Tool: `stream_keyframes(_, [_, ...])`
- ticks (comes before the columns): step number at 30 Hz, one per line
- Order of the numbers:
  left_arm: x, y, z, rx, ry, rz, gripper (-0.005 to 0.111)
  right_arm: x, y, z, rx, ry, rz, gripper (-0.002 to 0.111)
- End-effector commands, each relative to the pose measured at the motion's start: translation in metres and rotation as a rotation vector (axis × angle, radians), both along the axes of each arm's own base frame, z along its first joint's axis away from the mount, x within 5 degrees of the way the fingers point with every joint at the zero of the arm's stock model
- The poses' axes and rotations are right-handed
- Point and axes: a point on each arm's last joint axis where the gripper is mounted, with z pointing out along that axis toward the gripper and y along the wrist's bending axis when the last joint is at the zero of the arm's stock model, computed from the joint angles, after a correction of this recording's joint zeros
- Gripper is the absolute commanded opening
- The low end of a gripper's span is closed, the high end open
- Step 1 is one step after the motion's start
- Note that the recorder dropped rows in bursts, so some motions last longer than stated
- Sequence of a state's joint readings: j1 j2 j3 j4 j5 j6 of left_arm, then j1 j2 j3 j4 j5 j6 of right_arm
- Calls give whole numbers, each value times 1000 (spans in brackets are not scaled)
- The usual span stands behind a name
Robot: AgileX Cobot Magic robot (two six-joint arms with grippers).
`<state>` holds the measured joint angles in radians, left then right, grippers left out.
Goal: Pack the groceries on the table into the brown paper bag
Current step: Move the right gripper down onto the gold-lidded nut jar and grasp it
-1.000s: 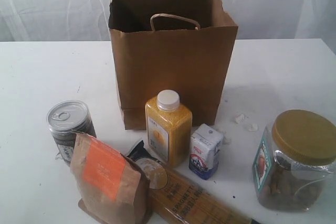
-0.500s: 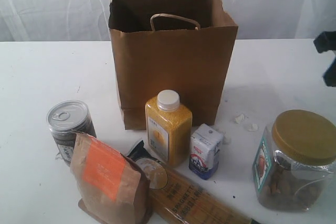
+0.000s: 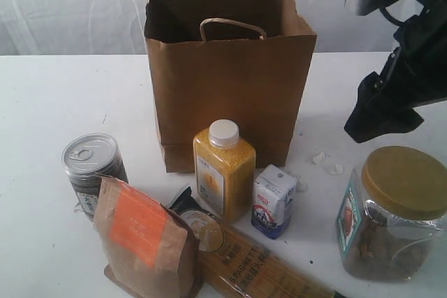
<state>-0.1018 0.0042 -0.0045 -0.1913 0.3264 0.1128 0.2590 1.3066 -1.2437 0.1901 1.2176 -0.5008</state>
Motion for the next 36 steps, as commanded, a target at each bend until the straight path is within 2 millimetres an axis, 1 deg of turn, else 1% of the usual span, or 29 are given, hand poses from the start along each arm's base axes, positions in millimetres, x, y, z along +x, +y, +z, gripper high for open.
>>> stream_keyframes(1, [-1,-1,-2,-11,9,-5,0,0,-2,-1,-33,-6,14,96])
stream_keyframes(4, [-1,-1,-2,-11,9,-5,0,-1,2,0,22,13,-10,95])
stream_keyframes(8, [-1,-1,-2,-11,9,-5,0,0,-1,-1,-17,5,-11,95])
stream_keyframes(10, [-1,-1,-2,-11,9,-5,0,0,-5,-8,-62,14,-11,95])
stream_keyframes(13, [-1,-1,-2,-11,9,-5,0,2,-10,-27,-140,65,-8,95])
stream_keyframes(16, [-1,-1,-2,-11,9,-5,0,6,-9,-42,-156,115,-5,95])
stream_keyframes(19, [-1,-1,-2,-11,9,-5,0,8,-8,-46,-154,132,-5,95])
stream_keyframes(23, [-1,-1,-2,-11,9,-5,0,13,-7,-50,-147,104,-10,95])
stream_keyframes(27, [-1,-1,-2,-11,9,-5,0,12,-7,-59,-156,120,-9,95])
stream_keyframes(32, [-1,-1,-2,-11,9,-5,0,16,-11,-65,-192,72,-8,95])
stream_keyframes(36, [-1,-1,-2,-11,9,-5,0,13,-11,-72,-198,93,-6,95])
